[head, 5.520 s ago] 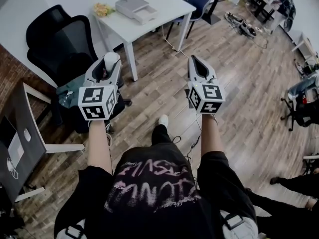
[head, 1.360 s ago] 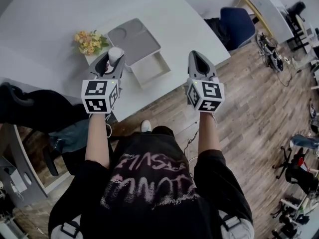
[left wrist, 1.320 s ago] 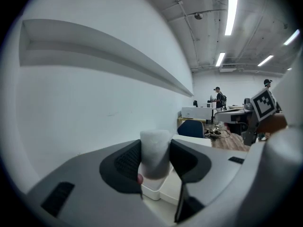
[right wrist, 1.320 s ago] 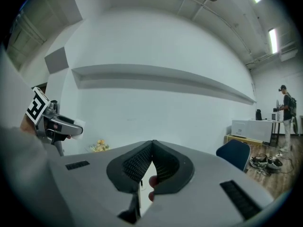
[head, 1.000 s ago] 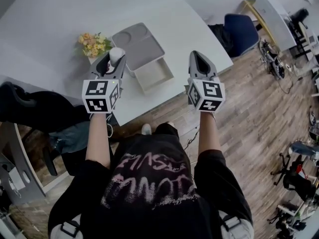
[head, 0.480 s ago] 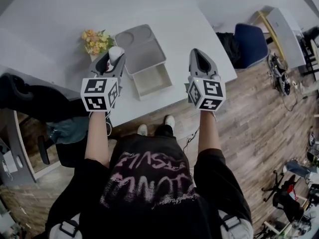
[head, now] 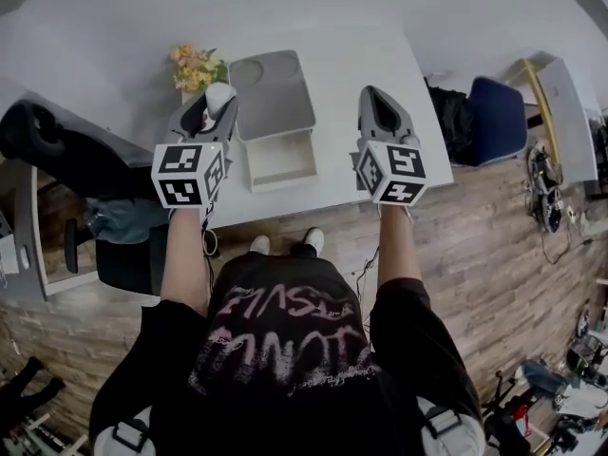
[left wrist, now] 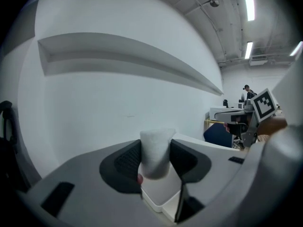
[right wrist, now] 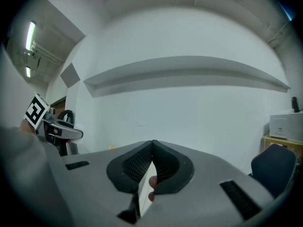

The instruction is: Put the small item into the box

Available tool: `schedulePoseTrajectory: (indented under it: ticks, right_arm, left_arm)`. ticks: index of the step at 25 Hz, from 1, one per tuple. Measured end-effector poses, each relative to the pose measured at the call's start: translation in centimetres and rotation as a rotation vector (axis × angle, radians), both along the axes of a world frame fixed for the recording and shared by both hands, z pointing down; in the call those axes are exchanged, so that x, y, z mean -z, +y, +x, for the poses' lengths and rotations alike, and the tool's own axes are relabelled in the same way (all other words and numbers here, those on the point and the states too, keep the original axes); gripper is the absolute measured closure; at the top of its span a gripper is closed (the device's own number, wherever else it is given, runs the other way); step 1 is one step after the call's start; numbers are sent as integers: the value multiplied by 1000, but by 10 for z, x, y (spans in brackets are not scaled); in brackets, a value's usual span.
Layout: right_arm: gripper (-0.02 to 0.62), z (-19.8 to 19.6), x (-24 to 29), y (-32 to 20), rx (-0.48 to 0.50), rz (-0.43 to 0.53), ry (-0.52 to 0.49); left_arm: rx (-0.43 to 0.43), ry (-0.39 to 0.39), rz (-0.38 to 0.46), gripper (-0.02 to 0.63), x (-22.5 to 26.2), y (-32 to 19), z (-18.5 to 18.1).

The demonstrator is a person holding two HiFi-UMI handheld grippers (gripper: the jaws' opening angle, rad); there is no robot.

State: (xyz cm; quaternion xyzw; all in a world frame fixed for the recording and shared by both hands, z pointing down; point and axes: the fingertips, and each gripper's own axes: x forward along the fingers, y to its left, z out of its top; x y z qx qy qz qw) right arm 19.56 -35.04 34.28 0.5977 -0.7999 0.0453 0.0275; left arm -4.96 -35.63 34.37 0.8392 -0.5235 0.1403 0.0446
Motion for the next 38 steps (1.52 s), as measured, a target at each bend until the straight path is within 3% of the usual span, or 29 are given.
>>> schedulePoseTrajectory:
  ticks: [15,22,38]
  right_arm:
    - [586,-22,5,-27,157,4,19]
    - [586,-35,0,-28,168,2,6]
    - [586,-55,-45,-26,167,-84,19]
  left_arm:
    - [126,-20,32,423,19,4,-7]
    - [132,-23,25,423,12,4,-18]
    - [104,-12,-77,423,-38,2,-27]
